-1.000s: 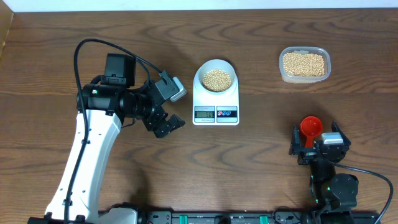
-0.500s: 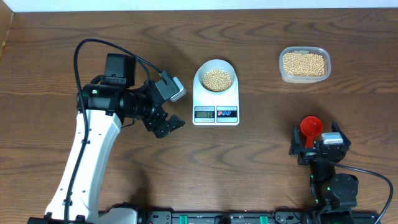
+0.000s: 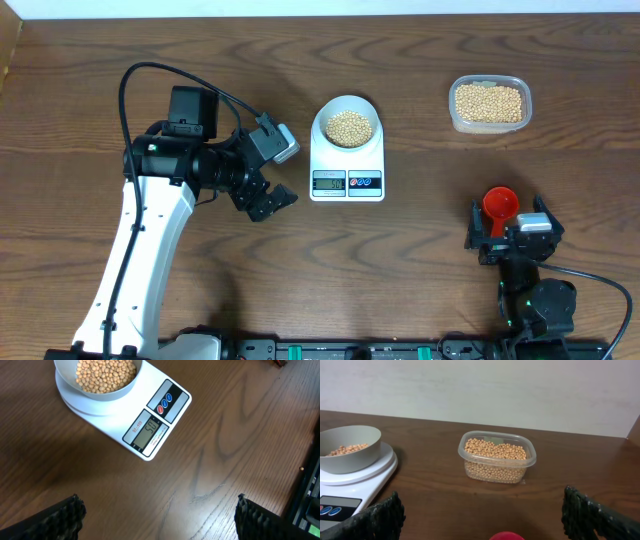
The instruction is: Scoop item into bowl and weigh 50g on scale
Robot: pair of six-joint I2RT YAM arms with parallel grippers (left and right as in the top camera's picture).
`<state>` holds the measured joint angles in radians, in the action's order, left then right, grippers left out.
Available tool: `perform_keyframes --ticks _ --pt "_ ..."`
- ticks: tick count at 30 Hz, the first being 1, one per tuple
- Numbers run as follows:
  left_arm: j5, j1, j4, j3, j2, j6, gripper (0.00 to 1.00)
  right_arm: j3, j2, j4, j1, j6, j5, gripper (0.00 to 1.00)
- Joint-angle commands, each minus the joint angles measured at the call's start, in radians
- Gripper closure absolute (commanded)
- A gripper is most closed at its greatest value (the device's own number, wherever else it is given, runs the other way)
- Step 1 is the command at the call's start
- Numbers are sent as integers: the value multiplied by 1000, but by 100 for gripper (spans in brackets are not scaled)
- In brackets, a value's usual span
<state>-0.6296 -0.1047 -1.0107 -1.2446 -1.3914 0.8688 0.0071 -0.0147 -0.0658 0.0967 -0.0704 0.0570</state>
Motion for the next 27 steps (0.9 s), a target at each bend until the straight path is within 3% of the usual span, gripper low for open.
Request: perform_keyframes --ticks 1,8,13,23,27 --pt "-6 5 -2 -15 13 13 2 -2 10 -2 10 -13 11 1" --pt "-59 5 2 -15 13 -21 2 -2 10 -2 10 -13 12 1" --pt "-59 5 2 -15 14 -199 2 -2 10 -2 10 -13 12 1" --pt "-59 5 2 -15 14 -208 2 -2 10 -2 10 -13 12 1" --pt "-59 5 4 -15 21 -276 2 -2 10 -2 10 -13 11 1"
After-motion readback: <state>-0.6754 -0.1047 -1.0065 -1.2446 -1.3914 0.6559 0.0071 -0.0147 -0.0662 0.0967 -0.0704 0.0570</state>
